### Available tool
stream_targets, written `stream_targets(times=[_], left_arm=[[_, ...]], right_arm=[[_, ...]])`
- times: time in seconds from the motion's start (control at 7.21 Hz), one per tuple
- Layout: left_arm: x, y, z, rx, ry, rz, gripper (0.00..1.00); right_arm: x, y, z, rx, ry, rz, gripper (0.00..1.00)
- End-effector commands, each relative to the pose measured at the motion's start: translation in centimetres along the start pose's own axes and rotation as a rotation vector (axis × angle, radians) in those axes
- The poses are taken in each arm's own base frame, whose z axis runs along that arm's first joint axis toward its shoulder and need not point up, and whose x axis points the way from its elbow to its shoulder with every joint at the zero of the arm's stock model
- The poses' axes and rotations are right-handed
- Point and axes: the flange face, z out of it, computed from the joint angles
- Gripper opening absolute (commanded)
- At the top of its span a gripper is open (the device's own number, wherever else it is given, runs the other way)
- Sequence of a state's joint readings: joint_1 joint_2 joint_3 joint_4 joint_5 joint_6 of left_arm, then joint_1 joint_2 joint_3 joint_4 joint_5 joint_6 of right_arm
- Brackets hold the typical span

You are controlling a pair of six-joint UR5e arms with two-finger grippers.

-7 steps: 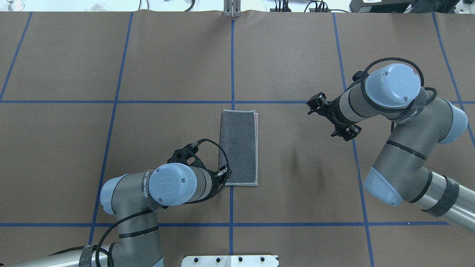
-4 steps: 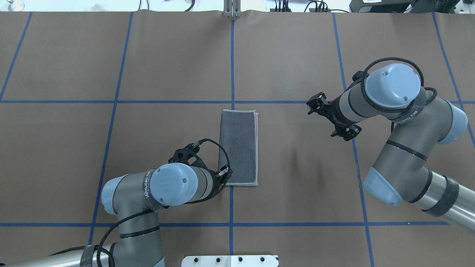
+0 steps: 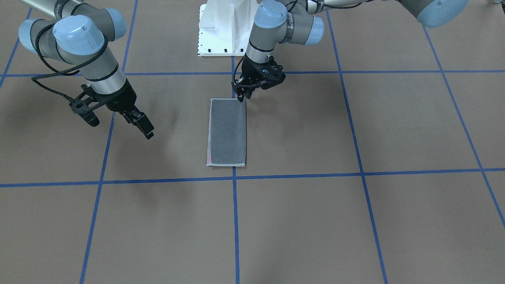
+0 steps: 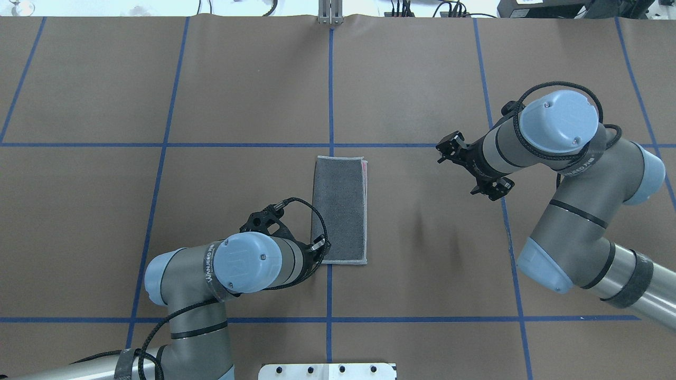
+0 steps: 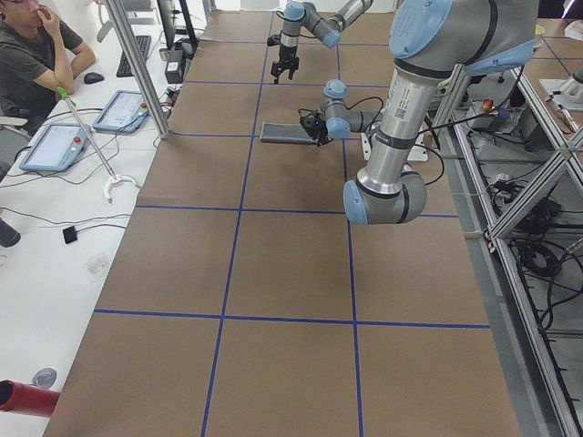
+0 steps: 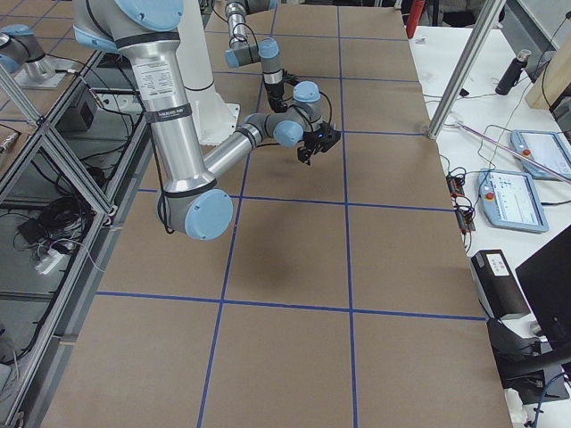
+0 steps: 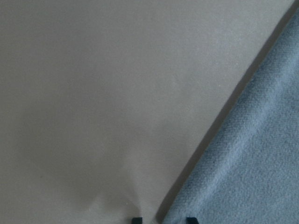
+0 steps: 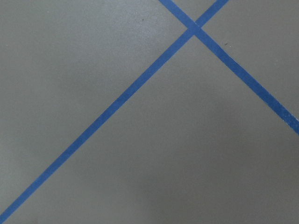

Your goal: Fold towel twice with both arms

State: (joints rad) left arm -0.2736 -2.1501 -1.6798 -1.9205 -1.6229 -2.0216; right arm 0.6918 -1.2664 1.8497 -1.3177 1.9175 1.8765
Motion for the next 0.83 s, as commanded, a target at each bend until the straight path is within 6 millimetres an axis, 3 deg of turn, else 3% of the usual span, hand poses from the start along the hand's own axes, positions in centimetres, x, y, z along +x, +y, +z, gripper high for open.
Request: stream_targets(times=[0.0,0.69], left_arm=[[0.02,0.05,0.0,-0.001,0.0,0.0,0.37],[0.58,0.43,0.16,-0.003,0.002,0.001,0.37]], right_arm=[[0.03,-0.01,0.0,0.0,0.0,0.001,1.0],[0.11,-0.05,0.04,0.001,0.002,0.0,1.0]])
